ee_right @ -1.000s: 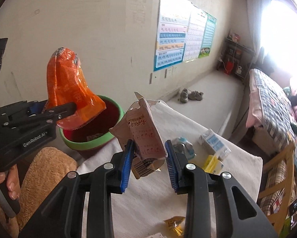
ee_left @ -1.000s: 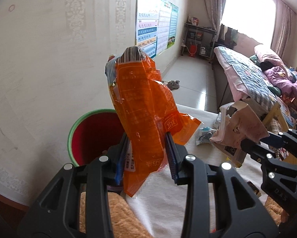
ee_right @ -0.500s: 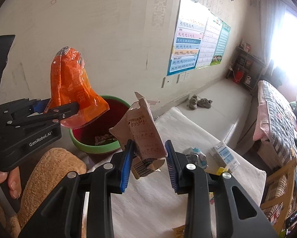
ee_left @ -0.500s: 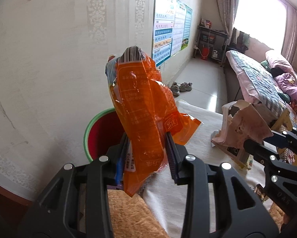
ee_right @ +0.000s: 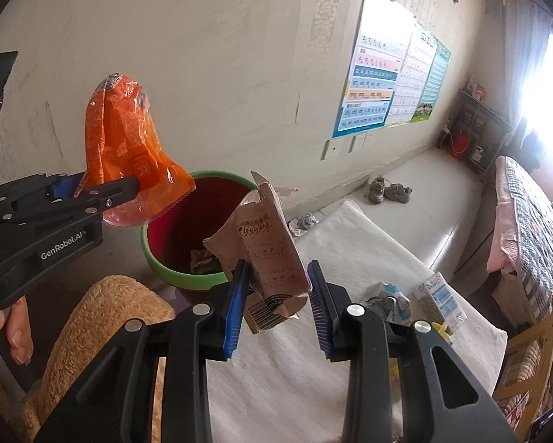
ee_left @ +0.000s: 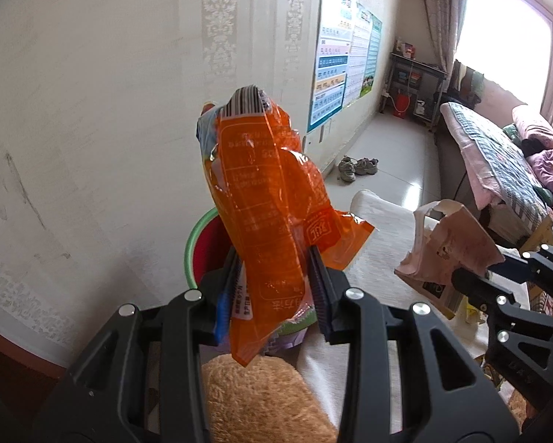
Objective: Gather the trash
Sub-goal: 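Carry both wrappers over the bucket and open both grippers to drop them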
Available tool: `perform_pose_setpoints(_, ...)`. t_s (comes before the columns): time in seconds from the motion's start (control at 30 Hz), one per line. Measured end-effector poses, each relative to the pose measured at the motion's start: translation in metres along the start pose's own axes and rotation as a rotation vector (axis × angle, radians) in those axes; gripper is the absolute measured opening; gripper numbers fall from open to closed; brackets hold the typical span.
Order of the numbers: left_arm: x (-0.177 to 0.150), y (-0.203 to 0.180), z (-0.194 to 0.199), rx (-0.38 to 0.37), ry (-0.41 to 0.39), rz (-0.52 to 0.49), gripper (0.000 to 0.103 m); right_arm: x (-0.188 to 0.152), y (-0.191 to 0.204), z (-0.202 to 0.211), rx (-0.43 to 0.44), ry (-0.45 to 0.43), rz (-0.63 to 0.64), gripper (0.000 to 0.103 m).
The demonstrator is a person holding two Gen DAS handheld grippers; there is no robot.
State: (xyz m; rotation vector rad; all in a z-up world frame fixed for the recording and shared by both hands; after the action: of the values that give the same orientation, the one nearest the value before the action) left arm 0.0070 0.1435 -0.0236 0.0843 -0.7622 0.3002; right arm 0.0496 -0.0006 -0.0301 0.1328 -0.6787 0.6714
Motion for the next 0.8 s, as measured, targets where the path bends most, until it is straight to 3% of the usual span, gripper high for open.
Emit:
perform_pose_setpoints(0.53,-0.004,0.042,-0.028,0.023,0.054,0.071,0.035,0.021,0.024,-0.046,0.042,0.054,0.028,0.033)
perform_pose_setpoints(0.8,0.002,0.042,-0.066,-0.006,0.113,0.062,0.035,0.053,0.015,-0.084,0.167,0.069,-0.101,0.033)
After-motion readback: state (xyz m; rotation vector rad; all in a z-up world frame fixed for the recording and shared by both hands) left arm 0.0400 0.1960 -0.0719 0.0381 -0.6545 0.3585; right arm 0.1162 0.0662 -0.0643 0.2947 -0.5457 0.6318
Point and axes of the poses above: each gripper's, at about its wrist camera, not at the fingertips, and z roughly against the way its jaws point, y to its left, x to its top, the point moved 4 cm from there along -z, roughly the way its jaws point, and after that the axes turned 5 degrees about y, right-handed, at the moved point
